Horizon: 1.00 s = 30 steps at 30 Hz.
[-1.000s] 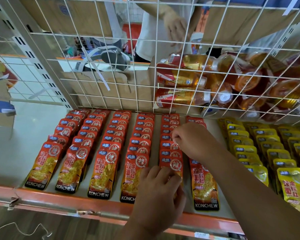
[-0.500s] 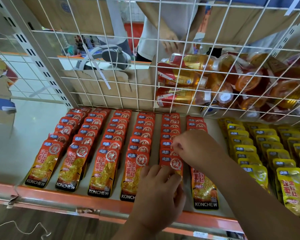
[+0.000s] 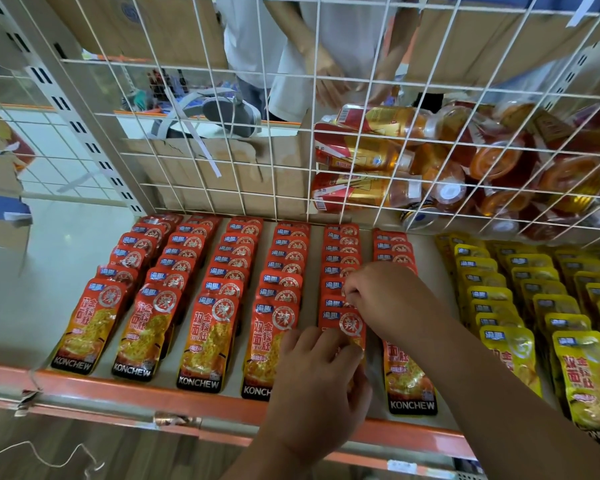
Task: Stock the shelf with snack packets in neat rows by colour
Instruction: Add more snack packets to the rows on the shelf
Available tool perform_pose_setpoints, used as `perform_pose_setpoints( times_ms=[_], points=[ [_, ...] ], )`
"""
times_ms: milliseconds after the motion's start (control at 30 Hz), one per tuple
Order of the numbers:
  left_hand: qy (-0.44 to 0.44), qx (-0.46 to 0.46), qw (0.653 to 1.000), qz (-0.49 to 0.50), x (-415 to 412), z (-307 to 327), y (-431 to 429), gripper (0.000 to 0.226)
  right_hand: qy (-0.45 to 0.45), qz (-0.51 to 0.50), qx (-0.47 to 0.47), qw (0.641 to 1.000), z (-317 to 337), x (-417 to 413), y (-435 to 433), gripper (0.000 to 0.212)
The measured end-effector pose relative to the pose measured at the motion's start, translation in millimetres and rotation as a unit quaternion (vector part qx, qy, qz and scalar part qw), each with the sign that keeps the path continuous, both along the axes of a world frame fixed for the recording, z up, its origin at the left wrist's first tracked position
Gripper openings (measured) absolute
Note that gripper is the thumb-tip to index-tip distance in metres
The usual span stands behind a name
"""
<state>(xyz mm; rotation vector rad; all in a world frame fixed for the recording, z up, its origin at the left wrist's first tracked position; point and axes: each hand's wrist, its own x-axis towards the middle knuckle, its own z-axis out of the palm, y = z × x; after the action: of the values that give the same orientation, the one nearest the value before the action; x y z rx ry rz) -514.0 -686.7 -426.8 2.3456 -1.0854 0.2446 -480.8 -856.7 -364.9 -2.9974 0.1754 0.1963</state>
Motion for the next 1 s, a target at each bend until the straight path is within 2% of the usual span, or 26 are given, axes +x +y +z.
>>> perform_pose_setpoints(
  times_ms=[233,300,367,433,500,600,833,1000],
  points=[
    [-0.004,-0.004,1.0,-0.006,0,1,0,0.013,0.014,-0.013,0.001,1.0,2,0,3,0.025],
    [-0.013,-0.01,1.0,-0.008,1,1,-1,0.01,0.07,-0.018,0.001,0.997,6,7,5,0.02],
    [-0.015,-0.011,1.0,-0.009,2,1,-2,0.009,0.15,-0.022,0.0,0.988,12,16,7,0.026],
    [-0.012,-0.01,1.0,-0.009,2,2,-1,0.01,0.164,-0.027,0.012,0.986,11,18,6,0.031],
    [-0.009,-0.007,1.0,-0.01,1,2,-1,0.01,0.138,-0.026,0.011,0.99,8,13,5,0.025],
    [-0.009,-0.007,1.0,-0.014,1,1,-1,0.01,0.048,-0.02,0.012,0.999,0,3,3,0.011],
    [-0.005,-0.004,1.0,-0.017,1,0,-1,0.01,0.026,-0.022,0.047,0.998,0,2,1,0.011],
    [-0.006,-0.011,1.0,-0.014,0,-1,0,0.011,-0.05,-0.014,0.048,0.997,-1,-4,1,0.016]
  ],
)
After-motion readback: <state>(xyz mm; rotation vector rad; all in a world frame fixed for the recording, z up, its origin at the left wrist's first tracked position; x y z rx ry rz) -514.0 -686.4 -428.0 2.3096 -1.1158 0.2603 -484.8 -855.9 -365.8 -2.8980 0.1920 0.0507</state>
